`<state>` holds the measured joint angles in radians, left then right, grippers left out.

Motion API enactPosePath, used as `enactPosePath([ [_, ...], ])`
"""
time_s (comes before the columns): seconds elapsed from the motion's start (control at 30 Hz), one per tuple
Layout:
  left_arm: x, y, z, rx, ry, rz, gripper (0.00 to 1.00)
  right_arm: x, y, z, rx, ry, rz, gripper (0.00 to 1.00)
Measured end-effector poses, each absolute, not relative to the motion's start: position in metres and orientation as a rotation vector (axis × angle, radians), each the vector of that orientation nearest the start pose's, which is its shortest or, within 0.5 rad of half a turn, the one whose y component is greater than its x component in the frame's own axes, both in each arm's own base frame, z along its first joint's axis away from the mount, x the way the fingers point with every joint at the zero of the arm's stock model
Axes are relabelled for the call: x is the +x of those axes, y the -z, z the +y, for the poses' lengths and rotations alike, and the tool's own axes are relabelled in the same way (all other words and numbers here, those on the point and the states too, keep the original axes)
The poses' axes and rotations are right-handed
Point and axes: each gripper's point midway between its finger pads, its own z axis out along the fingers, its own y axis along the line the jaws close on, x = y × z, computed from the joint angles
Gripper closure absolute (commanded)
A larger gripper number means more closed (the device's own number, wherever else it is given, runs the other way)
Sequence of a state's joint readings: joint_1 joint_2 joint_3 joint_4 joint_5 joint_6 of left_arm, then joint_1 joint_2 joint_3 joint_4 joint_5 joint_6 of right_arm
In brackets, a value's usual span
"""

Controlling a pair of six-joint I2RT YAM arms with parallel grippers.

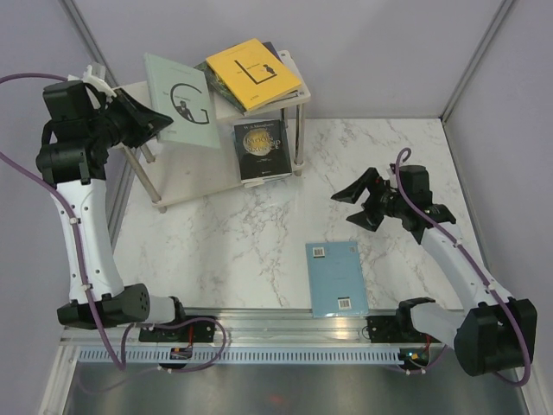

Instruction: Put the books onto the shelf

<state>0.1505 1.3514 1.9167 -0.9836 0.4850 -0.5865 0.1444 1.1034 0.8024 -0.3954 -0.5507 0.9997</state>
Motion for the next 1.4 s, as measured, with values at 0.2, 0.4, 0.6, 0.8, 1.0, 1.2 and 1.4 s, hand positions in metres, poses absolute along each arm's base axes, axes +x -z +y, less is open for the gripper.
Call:
enactPosePath([
  [0.2,0.360,-0.432,-0.020,-0.477,0.818,1.957,0.98,0.278,-0.188,0.180,0.652,-1.217,2.367,0.04],
  [0.4,0.385,-0.432,0.007,-0.505,0.877,1.943,0.98,0.282,-0.188,0.192,0.622,-1.229,2.399,0.04],
  [0.6,0.392,-0.429,0.042,-0.605,0.834,1.915,0.98,0.286,-0.189,0.199,0.602,-1.237,2.413,0.04],
  [0.8,0.392,-0.428,0.054,-0.639,0.804,1.903,0.98,0.292,-0.183,0.203,0.609,-1.232,2.439,0.05],
  [1.0,0.391,-0.423,0.064,-0.677,0.794,1.899,0.85,0.294,-0.182,0.207,0.601,-1.234,2.449,0.05],
  [1.2,0.393,-0.408,0.091,-0.767,0.670,1.904,0.32,0.295,-0.179,0.208,0.606,-1.231,2.458,0.05],
  [1.4,0.388,-0.389,0.122,-0.901,0.544,1.918,0.15,0.298,-0.183,0.208,0.597,-1.234,2.449,0.05],
])
